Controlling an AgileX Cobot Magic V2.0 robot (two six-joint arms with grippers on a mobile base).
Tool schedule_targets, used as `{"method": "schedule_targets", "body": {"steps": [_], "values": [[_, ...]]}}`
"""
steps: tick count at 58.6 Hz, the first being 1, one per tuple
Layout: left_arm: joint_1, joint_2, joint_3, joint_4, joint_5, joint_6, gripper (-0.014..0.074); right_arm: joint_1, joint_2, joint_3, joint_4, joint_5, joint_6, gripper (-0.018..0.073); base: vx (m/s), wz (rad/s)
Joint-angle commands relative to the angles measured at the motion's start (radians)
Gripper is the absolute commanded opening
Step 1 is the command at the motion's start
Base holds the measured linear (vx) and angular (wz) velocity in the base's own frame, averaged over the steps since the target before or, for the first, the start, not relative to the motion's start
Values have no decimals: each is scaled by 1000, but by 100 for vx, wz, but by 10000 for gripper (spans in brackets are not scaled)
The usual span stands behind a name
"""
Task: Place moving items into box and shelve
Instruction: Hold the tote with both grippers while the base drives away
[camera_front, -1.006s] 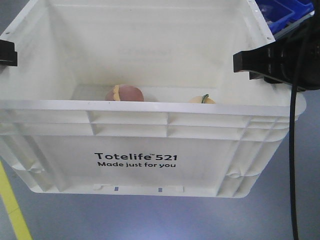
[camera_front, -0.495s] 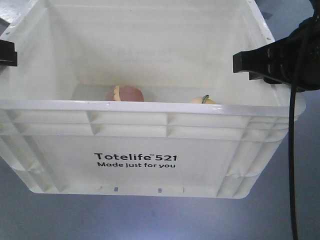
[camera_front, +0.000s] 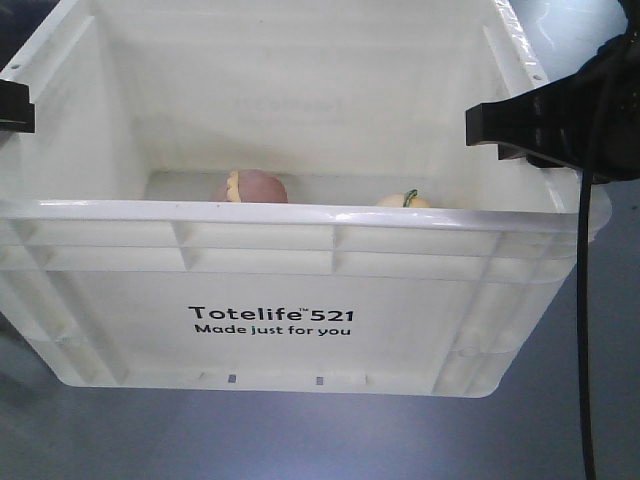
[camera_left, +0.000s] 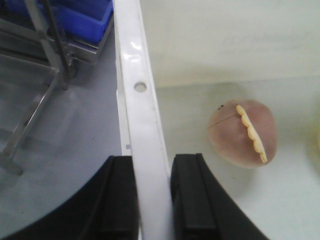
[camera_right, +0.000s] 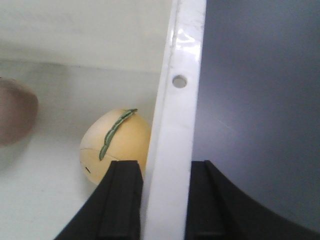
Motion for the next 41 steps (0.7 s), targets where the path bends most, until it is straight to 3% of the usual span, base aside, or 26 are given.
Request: {"method": "schedule_targets", "body": {"steps": [1, 41], "values": [[-4, -26, -44, 19, -134, 10, 38, -3, -36, -41, -109, -123, -23, 64, 26, -45], [-4, -26, -44, 19, -134, 10, 38, -3, -36, -41, -109, -123, -23, 64, 24, -52]]}}
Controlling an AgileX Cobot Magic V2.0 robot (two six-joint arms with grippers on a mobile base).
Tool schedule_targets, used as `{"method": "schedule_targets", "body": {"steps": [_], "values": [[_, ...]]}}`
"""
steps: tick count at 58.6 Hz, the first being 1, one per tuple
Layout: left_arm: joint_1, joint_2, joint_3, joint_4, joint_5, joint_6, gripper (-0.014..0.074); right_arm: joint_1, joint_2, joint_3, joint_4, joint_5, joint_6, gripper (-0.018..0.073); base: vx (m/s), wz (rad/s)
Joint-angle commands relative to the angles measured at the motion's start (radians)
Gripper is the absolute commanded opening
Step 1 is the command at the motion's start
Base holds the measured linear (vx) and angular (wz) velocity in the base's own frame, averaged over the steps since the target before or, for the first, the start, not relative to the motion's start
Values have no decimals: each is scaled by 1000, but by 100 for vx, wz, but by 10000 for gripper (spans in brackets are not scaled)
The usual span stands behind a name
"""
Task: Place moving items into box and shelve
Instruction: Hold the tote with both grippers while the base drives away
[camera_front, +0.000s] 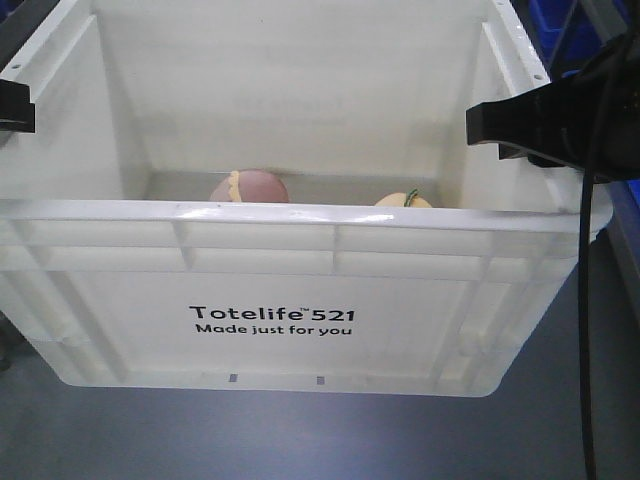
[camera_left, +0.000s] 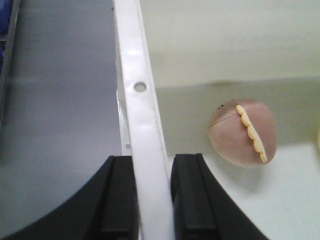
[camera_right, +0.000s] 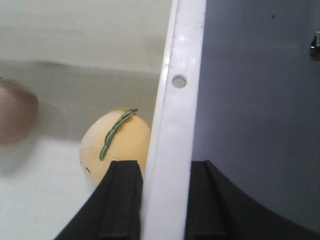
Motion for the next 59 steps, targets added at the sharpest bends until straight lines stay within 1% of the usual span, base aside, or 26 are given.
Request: {"method": "schedule_targets", "body": {"steps": [1, 23, 59], "values": [[-4, -26, -44, 19, -134, 10, 38, -3, -36, -41, -109, -123, -23, 64, 21, -52], [-4, -26, -44, 19, -134, 10, 38, -3, -36, -41, -109, -123, -23, 64, 21, -36], [-4, -26, -44, 19, -134, 10, 38, -3, -36, -41, -109, -123, -23, 64, 28, -8]]}}
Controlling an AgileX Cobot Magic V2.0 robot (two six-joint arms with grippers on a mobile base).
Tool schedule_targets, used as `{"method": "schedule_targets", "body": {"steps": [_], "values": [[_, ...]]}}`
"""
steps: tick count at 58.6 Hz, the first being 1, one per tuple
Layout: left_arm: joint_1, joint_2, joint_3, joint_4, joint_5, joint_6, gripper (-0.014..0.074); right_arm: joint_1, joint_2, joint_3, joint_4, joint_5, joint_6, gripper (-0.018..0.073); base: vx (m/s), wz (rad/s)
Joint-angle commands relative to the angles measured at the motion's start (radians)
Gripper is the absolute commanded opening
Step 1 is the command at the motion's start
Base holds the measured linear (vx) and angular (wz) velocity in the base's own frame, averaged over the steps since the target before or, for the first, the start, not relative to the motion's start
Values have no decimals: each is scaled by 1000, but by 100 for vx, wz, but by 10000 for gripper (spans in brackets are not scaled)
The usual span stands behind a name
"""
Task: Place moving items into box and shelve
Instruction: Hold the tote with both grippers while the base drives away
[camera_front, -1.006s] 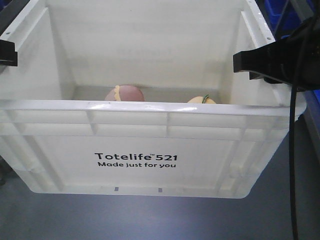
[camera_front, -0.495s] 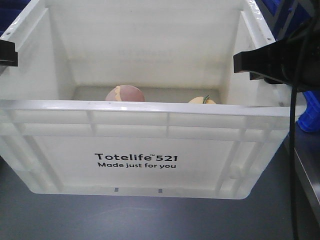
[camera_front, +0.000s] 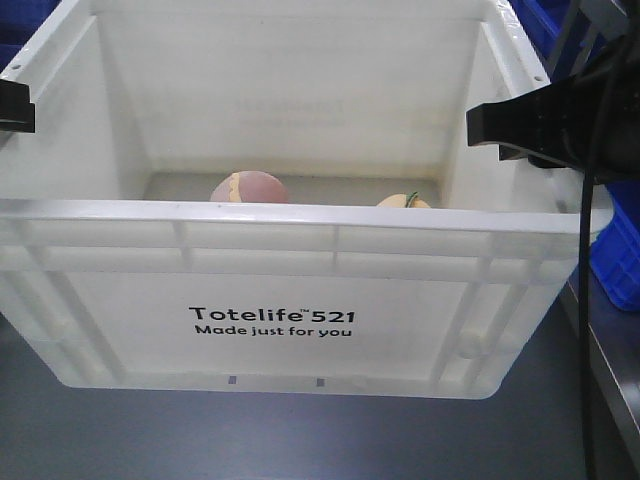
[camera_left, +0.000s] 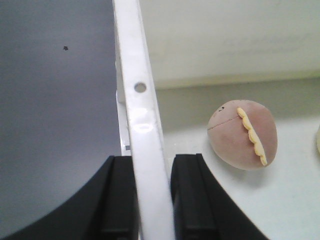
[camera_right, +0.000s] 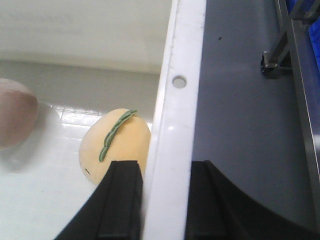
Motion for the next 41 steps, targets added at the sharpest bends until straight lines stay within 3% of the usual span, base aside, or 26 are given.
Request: {"method": "schedule_targets", "body": {"steps": [1, 41], "values": [[-4, -26, -44, 25, -134, 10, 38, -3, -35, -41, -108, -126, -23, 64, 33, -1], [-4, -26, -44, 25, -134, 10, 38, -3, -35, -41, -108, -126, -23, 64, 36, -2]]}}
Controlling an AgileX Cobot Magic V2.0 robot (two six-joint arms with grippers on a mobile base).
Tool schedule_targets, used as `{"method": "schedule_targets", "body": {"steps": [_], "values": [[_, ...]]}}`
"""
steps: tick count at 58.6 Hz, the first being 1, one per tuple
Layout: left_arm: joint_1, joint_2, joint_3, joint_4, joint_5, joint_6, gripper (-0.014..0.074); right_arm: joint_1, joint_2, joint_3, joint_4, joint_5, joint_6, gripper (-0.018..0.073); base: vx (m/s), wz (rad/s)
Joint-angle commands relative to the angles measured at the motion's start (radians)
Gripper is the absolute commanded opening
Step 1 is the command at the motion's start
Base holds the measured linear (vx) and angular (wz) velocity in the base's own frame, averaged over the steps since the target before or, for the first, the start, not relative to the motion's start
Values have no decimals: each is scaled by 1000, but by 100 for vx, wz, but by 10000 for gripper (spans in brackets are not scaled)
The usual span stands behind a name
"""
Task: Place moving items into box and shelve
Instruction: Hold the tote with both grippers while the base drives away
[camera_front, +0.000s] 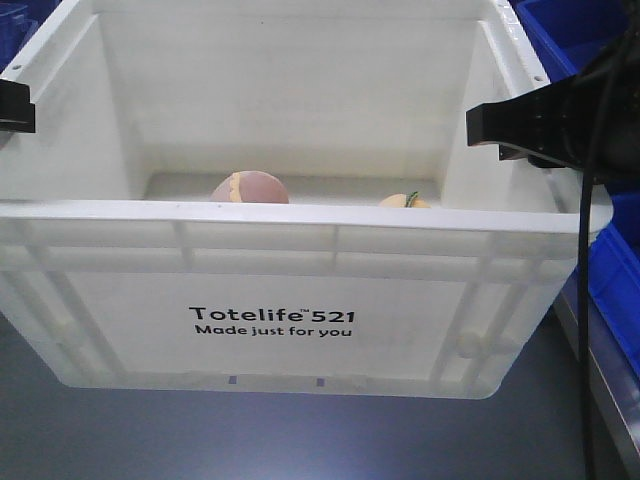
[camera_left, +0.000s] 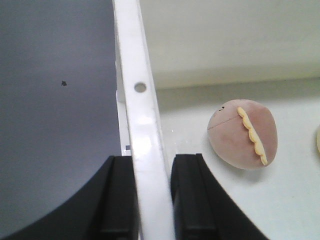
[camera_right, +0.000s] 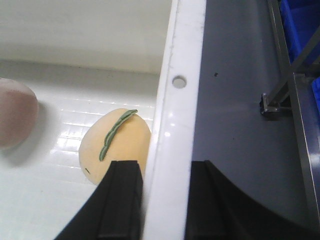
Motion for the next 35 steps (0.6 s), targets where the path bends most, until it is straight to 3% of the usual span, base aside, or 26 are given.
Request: {"method": "schedule_targets", "body": {"steps": [1, 35], "values": [[-4, -26, -44, 25, -134, 11, 38, -3, -36, -41, -108, -126, -23, 64, 39, -3], [-4, -26, -44, 25, -134, 11, 38, -3, -36, -41, -108, -126, -23, 64, 38, 0]]}}
